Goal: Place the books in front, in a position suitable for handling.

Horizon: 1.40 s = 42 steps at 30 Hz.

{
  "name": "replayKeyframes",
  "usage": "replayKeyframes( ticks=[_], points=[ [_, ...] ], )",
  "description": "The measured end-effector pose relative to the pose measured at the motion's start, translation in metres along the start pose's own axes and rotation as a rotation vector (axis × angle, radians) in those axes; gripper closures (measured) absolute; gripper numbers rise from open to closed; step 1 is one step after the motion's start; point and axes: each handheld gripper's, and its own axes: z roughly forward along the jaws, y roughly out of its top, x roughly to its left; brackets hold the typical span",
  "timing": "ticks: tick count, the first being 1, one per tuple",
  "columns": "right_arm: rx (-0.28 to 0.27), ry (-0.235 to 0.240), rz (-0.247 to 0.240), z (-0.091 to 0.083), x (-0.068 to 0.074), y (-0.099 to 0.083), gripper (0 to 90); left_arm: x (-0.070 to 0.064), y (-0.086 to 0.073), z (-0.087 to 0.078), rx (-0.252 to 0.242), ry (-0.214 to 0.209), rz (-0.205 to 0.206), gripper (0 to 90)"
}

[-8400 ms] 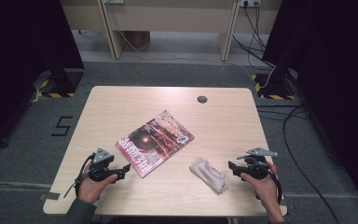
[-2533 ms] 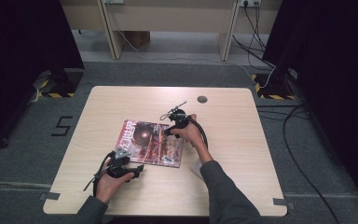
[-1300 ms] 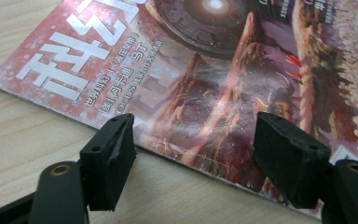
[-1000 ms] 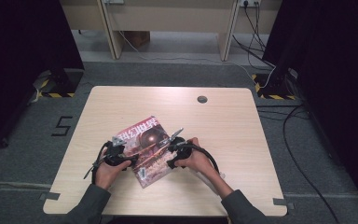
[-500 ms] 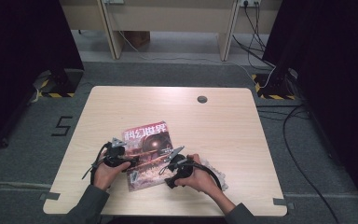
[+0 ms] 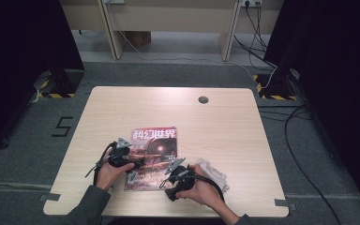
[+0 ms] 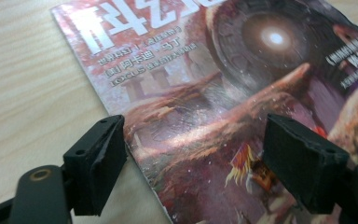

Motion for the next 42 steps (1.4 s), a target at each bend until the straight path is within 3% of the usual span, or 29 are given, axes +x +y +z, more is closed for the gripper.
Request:
replayKeyframes(
  ticks=[4,5,8,9,11,15,16,21,24,30,42],
  points=[
    [-0.058,0.058,0.071,-0.009,-0.009,-0.007,28.4,-0.002,-0.001,-0.005,-0.004,-0.027,-0.011,23.8],
    [-0.081,0.062,0.100,-0.012,-0.013,-0.008,28.1,-0.002,-0.004,-0.012,-0.019,-0.055,-0.052,24.4],
    [-0.146,0.039,0.146,-0.021,-0.023,-0.010,28.7,-0.004,-0.008,-0.016,-0.004,-0.063,-0.045,25.5],
    [-0.163,0.034,0.168,-0.022,-0.025,-0.010,29.2,-0.008,-0.012,-0.018,0.030,-0.055,-0.021,25.6],
    [-0.181,0.014,0.185,-0.022,-0.030,-0.011,29.6,-0.011,-0.015,-0.021,0.042,-0.055,-0.017,25.9],
    [-0.192,0.000,0.211,-0.018,-0.035,-0.010,30.2,-0.015,-0.018,-0.023,0.043,-0.045,0.003,25.9],
    [-0.192,-0.003,0.213,-0.018,-0.036,-0.010,30.3,-0.017,-0.018,-0.023,0.047,-0.030,0.025,25.9],
    [-0.208,-0.014,0.226,-0.019,-0.040,-0.009,31.1,-0.026,-0.017,-0.020,0.039,-0.051,0.049,28.8],
    [-0.226,-0.018,0.231,-0.025,-0.047,-0.012,31.6,-0.032,-0.015,-0.018,0.040,-0.040,0.065,28.7],
    [-0.243,-0.051,0.284,-0.036,-0.062,-0.018,32.4,-0.035,-0.014,-0.016,0.036,-0.040,0.071,28.7],
    [-0.242,-0.087,0.323,-0.049,-0.080,-0.033,33.2,-0.037,-0.004,-0.003,0.014,-0.042,0.085,29.3]
  ],
)
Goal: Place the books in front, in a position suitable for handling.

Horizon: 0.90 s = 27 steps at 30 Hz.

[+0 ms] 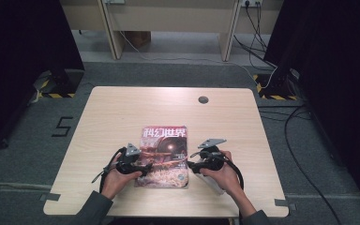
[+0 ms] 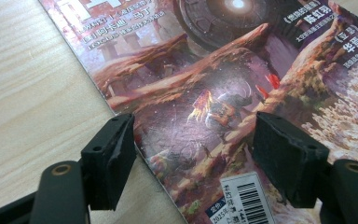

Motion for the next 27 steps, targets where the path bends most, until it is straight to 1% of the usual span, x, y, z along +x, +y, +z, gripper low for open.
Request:
replayKeyframes(
  ticks=[1,5,7,10,13,16,17,18,19,20,21,22,23,24,25,27],
  points=[
    [0.002,-0.015,-0.001,-0.002,-0.003,-0.002,33.1,0.000,0.000,0.000,-0.001,0.002,0.004,29.3],
    [0.004,-0.028,0.002,-0.005,-0.008,-0.005,32.8,0.000,0.001,0.001,-0.003,0.005,0.012,29.3],
    [0.010,-0.047,-0.005,-0.008,-0.010,-0.007,32.8,-0.001,0.002,0.004,-0.014,-0.008,0.027,29.4],
    [0.013,-0.060,-0.018,-0.013,-0.012,-0.011,33.9,-0.002,0.006,0.007,-0.010,-0.013,0.035,29.4],
    [0.012,-0.066,-0.022,-0.017,-0.013,-0.018,36.6,-0.004,0.006,0.006,-0.010,-0.002,0.044,30.8],
    [0.011,-0.071,-0.027,-0.020,-0.014,-0.021,37.8,-0.004,0.005,0.004,-0.011,-0.004,0.030,32.7],
    [0.007,-0.075,-0.029,-0.023,-0.013,-0.024,38.5,-0.004,0.004,0.003,-0.017,-0.005,0.023,31.0],
    [0.005,-0.075,-0.037,-0.024,-0.013,-0.025,38.7,-0.003,0.002,0.000,-0.032,-0.014,-0.001,29.8],
    [0.003,-0.075,-0.034,-0.025,-0.013,-0.026,38.9,-0.002,0.001,-0.003,-0.043,-0.025,-0.017,28.1],
    [0.003,-0.075,-0.034,-0.025,-0.013,-0.026,38.9,-0.002,0.001,-0.003,-0.043,-0.025,-0.017,26.1],
    [0.000,-0.076,-0.032,-0.026,-0.013,-0.027,39.2,-0.002,0.000,-0.006,-0.053,-0.029,-0.029,26.1],
    [-0.008,-0.082,-0.032,-0.028,-0.014,-0.030,39.8,-0.002,-0.001,-0.010,-0.065,-0.032,-0.037,23.6],
    [-0.008,-0.083,-0.030,-0.029,-0.014,-0.031,40.2,-0.002,-0.003,-0.014,-0.076,-0.031,-0.039,22.9],
    [-0.011,-0.085,-0.022,-0.030,-0.013,-0.033,40.7,-0.003,-0.006,-0.022,-0.099,-0.026,-0.044,22.2],
    [-0.019,-0.089,-0.027,-0.031,-0.014,-0.034,41.0,-0.004,-0.008,-0.025,-0.111,-0.025,-0.046,21.9],
    [-0.017,-0.088,-0.022,-0.032,-0.014,-0.036,41.1,-0.005,-0.010,-0.028,-0.118,-0.029,-0.047,21.9]
  ],
)
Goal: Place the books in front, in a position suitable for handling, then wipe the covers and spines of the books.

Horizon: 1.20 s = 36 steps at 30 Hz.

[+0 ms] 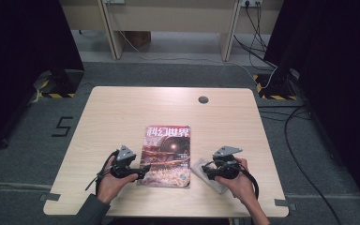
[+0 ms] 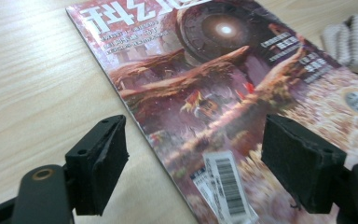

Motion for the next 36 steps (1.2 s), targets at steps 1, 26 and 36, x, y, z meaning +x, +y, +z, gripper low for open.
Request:
replayKeyframes(
  ticks=[1,26,36],
  points=[
    [-0.005,0.002,-0.001,-0.002,0.000,-0.004,42.1,-0.001,-0.003,-0.004,-0.007,-0.001,0.000,21.9],
    [0.011,0.022,-0.047,-0.002,0.007,-0.023,49.2,-0.017,-0.021,-0.020,0.001,-0.019,0.032,18.4],
    [0.063,0.021,-0.083,0.011,0.008,-0.028,62.9,-0.007,-0.011,0.005,0.007,0.003,0.017,20.5]
  ],
)
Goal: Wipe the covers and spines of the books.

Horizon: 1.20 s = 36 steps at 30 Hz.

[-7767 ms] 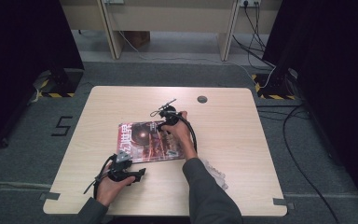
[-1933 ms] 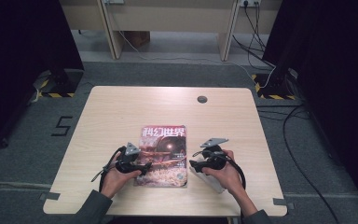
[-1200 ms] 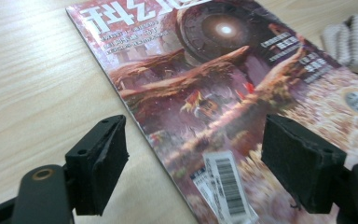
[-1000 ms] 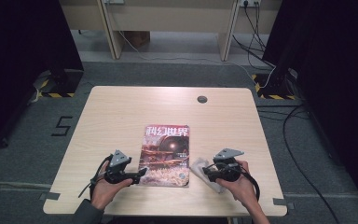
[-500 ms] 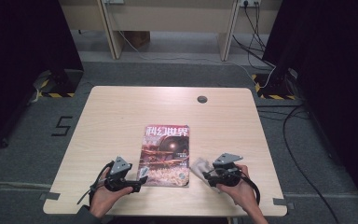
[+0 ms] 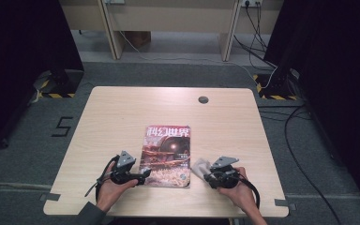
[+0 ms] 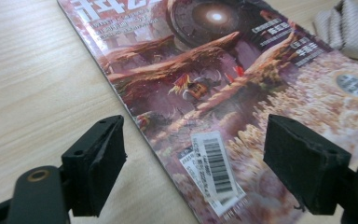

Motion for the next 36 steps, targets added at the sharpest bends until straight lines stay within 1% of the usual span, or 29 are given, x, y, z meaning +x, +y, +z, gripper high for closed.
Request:
replayKeyframes(
  ticks=[1,2,3,5,6,7,9,10,11,14,16,18,22,23,24,26,27,28,29,30,32,33,34,35,36],
  points=[
    [-0.002,0.004,-0.003,0.000,0.000,0.000,65.8,0.001,0.001,0.002,0.009,0.008,0.008,20.9],
    [-0.002,0.004,-0.003,0.000,0.000,0.000,65.8,0.001,0.001,0.002,0.009,0.008,0.008,20.9],
    [-0.009,0.016,0.000,0.001,0.000,0.000,71.1,0.003,0.001,0.006,0.025,0.005,0.004,21.0],
    [-0.015,0.028,0.016,0.001,-0.001,0.001,75.2,0.005,0.001,0.008,0.026,0.002,-0.003,22.0],
    [-0.025,0.020,0.017,0.000,-0.002,0.001,76.2,0.006,0.001,0.009,0.028,-0.003,-0.007,22.6],
    [-0.033,0.019,0.022,-0.002,-0.003,0.002,76.7,0.006,0.002,0.009,0.030,-0.005,-0.010,22.9],
    [-0.071,0.024,0.039,-0.007,-0.006,0.004,77.2,0.006,0.002,0.011,0.032,-0.011,-0.006,23.6],
    [-0.086,0.017,0.036,-0.010,-0.008,0.005,77.2,0.006,0.002,0.011,0.032,-0.011,-0.006,23.9],
    [-0.086,0.017,0.036,-0.010,-0.008,0.005,77.2,0.006,0.002,0.012,0.035,-0.014,-0.003,23.9],
    [-0.125,-0.005,0.039,-0.019,-0.011,0.008,77.3,0.004,0.002,0.017,0.062,-0.041,0.004,25.0],
    [-0.133,-0.013,0.041,-0.021,-0.013,0.009,77.3,0.003,0.002,0.018,0.061,-0.044,0.004,25.1],
    [-0.148,-0.019,0.049,-0.022,-0.017,0.012,77.3,0.001,0.002,0.018,0.068,-0.033,0.007,23.3],
    [-0.160,-0.029,0.040,-0.022,-0.018,0.018,77.2,-0.001,0.002,0.018,0.071,-0.025,0.014,24.1],
    [-0.166,-0.032,0.012,-0.020,-0.017,0.027,77.2,-0.004,0.002,0.018,0.070,-0.025,0.017,24.4],
    [-0.166,-0.032,0.012,-0.020,-0.017,0.027,77.2,-0.007,0.001,0.018,0.069,-0.025,0.021,24.4],
    [-0.167,-0.040,-0.012,-0.015,-0.013,0.037,77.0,-0.016,0.001,0.019,0.067,-0.032,0.026,24.4],
    [-0.162,-0.043,-0.041,-0.008,-0.008,0.049,77.0,-0.021,0.001,0.019,0.069,-0.037,0.042,24.7],
    [-0.162,-0.043,-0.041,-0.008,-0.008,0.049,77.0,-0.025,0.001,0.020,0.067,-0.041,0.054,25.0],
    [-0.157,-0.041,-0.068,-0.003,-0.004,0.058,77.0,-0.029,0.001,0.020,0.066,-0.044,0.065,26.0],
    [-0.158,-0.041,-0.077,0.001,-0.002,0.063,76.9,-0.040,0.001,0.019,0.067,-0.018,0.087,27.9],
    [-0.150,-0.034,-0.085,0.009,0.002,0.072,76.8,-0.049,0.001,0.018,0.061,0.000,0.109,30.0],
    [-0.150,-0.034,-0.085,0.009,0.002,0.072,76.8,-0.049,0.001,0.018,0.061,0.000,0.109,30.1],
    [-0.139,-0.032,-0.085,0.019,0.002,0.078,76.7,-0.051,0.000,0.019,0.060,-0.004,0.109,30.1],
    [-0.129,-0.027,-0.066,0.025,0.002,0.081,76.7,-0.053,0.000,0.019,0.063,-0.009,0.111,30.1],
    [-0.122,-0.028,-0.071,0.032,0.000,0.083,76.7,-0.054,0.000,0.019,0.064,-0.014,0.114,30.1]
  ],
)
